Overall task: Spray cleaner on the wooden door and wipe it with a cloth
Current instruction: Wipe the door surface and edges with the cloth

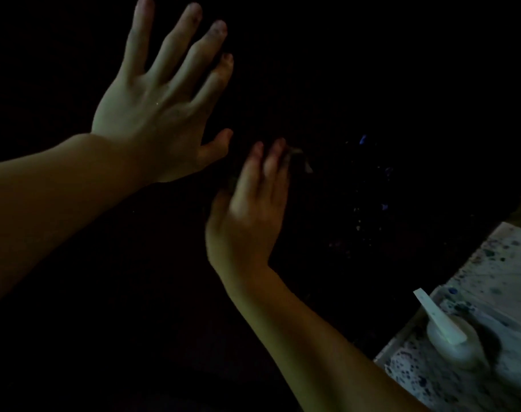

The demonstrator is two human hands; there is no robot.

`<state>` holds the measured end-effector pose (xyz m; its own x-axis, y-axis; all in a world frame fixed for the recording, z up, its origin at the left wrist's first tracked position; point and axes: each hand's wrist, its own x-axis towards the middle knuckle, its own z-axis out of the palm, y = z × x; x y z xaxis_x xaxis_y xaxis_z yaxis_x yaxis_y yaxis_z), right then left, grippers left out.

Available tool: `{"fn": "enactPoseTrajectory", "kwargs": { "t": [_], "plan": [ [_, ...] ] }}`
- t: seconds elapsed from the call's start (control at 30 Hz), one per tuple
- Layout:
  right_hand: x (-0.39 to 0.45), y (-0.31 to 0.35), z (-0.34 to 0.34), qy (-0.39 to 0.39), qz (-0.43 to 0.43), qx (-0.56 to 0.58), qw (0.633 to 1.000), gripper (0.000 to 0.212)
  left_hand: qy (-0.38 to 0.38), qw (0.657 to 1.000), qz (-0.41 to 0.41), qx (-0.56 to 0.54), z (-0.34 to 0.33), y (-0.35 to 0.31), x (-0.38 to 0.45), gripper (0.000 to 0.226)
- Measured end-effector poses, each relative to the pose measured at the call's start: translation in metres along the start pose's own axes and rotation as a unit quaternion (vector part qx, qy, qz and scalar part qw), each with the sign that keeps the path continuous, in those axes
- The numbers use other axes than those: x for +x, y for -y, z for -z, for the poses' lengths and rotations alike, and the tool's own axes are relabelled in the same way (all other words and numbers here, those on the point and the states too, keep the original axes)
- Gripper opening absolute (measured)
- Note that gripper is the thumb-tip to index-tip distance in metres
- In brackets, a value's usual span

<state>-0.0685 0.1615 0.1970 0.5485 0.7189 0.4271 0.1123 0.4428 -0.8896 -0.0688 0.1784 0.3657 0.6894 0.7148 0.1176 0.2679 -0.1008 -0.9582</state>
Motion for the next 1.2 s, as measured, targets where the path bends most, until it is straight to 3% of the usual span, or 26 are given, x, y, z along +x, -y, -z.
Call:
{"fn": "enactPoseTrajectory", "kwargs": {
  "t": [0.07,0.17,0.3,0.4,0.63,0.73,0.87,0.93,1.1,1.2],
  "plan": [
    [-0.002,0.011,-0.004,-0.003,0.033,-0.004,0.999,0.057,0.0,1.0,0.001,-0.002,0.0,0.0,-0.001,0.08],
    [-0.048,-0.028,-0.002,0.033,0.027,-0.029,0.999,0.06,-0.003,1.0,0.0,-0.003,-0.002,0.001,-0.002,0.078],
    [-0.11,-0.094,0.012,0.058,-0.089,-0.086,0.991,0.058,-0.008,1.0,-0.003,-0.009,-0.002,0.004,-0.004,0.077],
    [-0.101,-0.094,0.014,0.056,-0.127,-0.099,0.985,0.065,-0.05,0.998,0.003,-0.024,-0.001,0.006,-0.007,0.074],
    [-0.006,0.017,-0.003,0.032,0.133,-0.015,0.991,0.052,-0.173,0.976,0.071,-0.11,0.004,0.019,-0.01,0.056],
    [0.0,0.014,-0.001,0.034,0.138,-0.046,0.989,0.053,-0.173,0.977,0.091,-0.088,0.011,0.051,-0.02,0.06],
    [-0.001,-0.006,-0.001,0.011,0.042,-0.048,0.998,0.061,-0.13,0.976,0.166,-0.055,0.014,0.079,-0.025,0.066],
    [0.0,-0.001,-0.002,0.007,0.038,-0.054,0.998,0.062,-0.122,0.976,0.172,-0.049,0.011,0.076,-0.024,0.064],
    [0.039,0.078,-0.015,0.052,0.265,0.013,0.963,0.05,-0.211,0.947,0.191,-0.152,0.012,0.08,-0.024,0.045],
    [0.067,0.113,-0.017,0.076,0.305,0.038,0.949,0.054,-0.252,0.917,0.216,-0.223,0.019,0.088,-0.027,0.038]
  ]
}}
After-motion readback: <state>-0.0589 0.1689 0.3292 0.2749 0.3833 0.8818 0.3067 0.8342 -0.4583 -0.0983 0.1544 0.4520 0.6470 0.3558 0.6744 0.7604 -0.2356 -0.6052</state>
